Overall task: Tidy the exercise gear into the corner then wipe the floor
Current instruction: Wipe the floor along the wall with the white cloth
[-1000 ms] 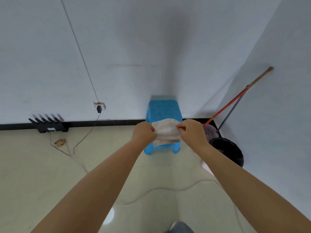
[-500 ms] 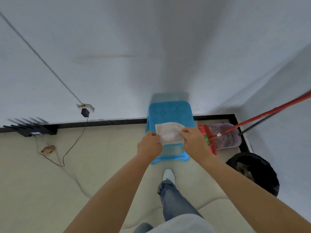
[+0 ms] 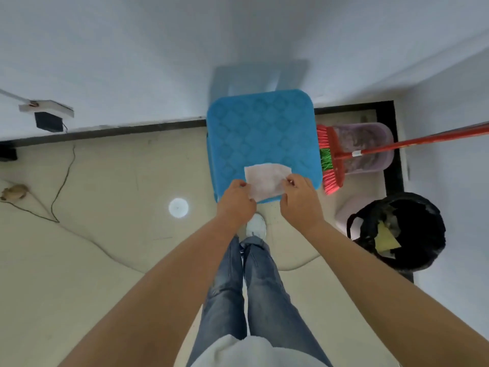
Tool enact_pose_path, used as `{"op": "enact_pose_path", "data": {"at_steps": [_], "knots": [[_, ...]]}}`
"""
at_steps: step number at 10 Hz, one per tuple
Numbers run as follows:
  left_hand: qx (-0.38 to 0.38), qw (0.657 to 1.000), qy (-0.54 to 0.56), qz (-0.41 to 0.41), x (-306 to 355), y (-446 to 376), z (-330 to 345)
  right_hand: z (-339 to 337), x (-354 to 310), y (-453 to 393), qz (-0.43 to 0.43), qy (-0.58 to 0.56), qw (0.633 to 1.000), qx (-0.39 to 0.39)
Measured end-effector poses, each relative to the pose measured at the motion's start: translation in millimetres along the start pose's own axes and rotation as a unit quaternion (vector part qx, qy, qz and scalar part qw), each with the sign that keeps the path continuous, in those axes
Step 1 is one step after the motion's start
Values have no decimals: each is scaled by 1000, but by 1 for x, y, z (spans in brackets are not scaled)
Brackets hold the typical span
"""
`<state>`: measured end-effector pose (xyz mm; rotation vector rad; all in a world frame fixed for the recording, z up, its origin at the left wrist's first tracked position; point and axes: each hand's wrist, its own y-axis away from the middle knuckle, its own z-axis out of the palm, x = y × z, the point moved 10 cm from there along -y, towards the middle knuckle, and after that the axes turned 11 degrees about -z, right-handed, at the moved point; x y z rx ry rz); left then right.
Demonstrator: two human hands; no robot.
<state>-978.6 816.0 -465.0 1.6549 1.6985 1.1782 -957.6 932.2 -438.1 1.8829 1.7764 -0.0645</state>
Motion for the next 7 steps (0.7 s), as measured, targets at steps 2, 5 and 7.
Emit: {"op": "enact_pose_path", "data": {"at_steps": [2,5,7], "knots": [[82,996,15,19,9,-65,-30,2,16,-75,1,17,998,53],[111,990,-80,24,11,-93,-43,48,33,-108,45,68,987,-135],[194,975,-83,65,-3,-81,-47,40,32,-98,37,50,990,-124]]}}
